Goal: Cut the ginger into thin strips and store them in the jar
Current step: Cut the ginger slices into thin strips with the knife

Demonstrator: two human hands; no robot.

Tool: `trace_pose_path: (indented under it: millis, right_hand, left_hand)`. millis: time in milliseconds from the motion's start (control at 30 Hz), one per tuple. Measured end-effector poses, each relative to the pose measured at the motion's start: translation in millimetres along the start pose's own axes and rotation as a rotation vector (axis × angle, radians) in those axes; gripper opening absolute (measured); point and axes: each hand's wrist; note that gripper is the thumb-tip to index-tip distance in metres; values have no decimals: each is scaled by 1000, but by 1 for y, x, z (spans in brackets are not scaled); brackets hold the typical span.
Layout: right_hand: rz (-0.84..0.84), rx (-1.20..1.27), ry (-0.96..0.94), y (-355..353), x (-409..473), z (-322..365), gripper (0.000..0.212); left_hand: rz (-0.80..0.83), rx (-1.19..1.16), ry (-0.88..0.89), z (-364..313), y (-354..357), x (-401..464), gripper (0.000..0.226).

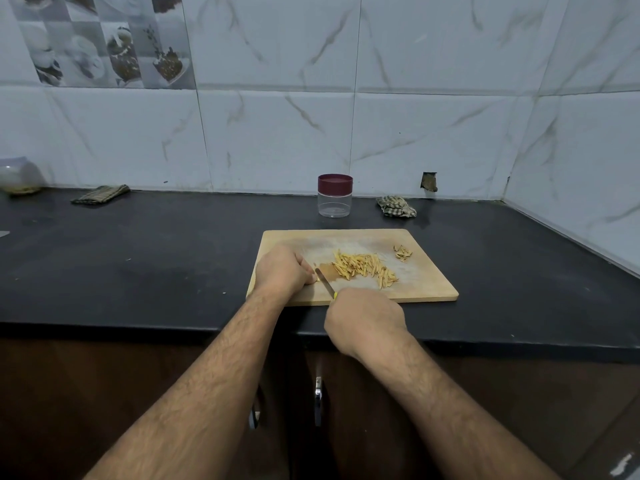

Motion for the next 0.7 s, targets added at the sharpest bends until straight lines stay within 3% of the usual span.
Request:
trace_pose_path:
  millis: [700]
  right_hand:
    - [26, -67, -23, 8, 2, -9, 17]
  left_hand:
    - [50, -9, -27, -5, -4, 2, 8]
Point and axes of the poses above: each hand's wrist, its own x-axis towards the middle knuckle, its own y-axis out of the palm, z = x × y, and after that the axes turned 9 degrees about -z, right-handed
